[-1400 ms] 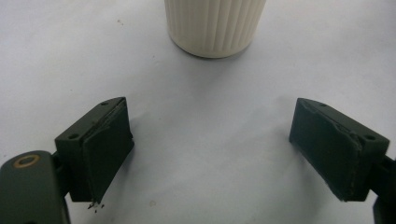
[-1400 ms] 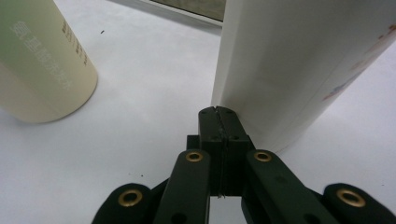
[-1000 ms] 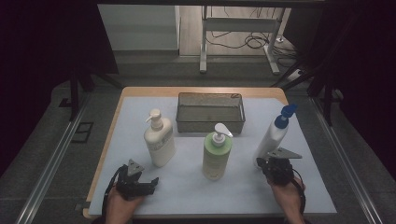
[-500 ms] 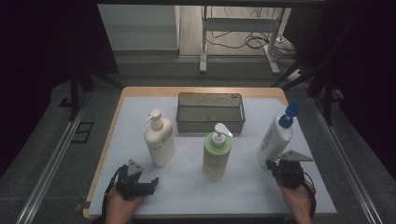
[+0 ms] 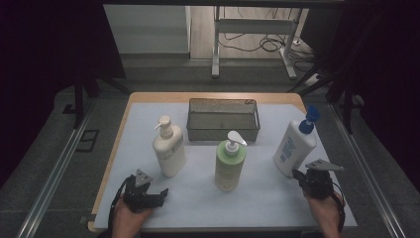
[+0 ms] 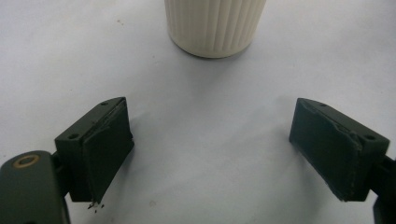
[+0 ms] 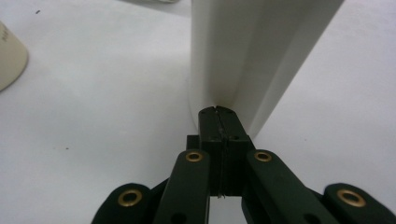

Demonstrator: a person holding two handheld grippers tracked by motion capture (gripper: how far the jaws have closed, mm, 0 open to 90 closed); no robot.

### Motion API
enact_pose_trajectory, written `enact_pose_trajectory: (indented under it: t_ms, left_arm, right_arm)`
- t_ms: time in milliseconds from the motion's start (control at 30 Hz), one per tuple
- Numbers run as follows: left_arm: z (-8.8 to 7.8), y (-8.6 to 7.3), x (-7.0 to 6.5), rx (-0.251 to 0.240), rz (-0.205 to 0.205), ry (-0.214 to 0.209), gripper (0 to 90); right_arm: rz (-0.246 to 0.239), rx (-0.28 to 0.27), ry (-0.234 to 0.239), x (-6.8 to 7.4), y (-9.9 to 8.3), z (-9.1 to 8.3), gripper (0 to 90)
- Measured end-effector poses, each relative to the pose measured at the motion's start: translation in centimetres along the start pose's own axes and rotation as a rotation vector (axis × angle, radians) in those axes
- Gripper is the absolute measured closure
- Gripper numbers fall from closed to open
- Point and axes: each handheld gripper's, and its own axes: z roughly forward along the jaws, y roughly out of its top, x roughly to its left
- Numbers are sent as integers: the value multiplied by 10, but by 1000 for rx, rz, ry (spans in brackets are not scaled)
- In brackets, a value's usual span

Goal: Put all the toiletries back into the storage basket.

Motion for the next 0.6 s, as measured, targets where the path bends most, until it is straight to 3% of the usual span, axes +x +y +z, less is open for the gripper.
enact_pose_trajectory:
  t_ms: [200,400,500,600]
  left_arm:
    - [0,0,0,0,0,0,125]
    - [0,0,0,0,0,0,125]
    - [0,0,0,0,0,0,125]
    - [0,0,0,0,0,0,125]
  right_arm:
    - [-18,2,17,2,-2,3,850]
    - [-28,-31,29,8,-2,-7,730]
    - [-22,-45,43,6,1,-19,610]
    - [-25,-50,42,5,3,-24,578]
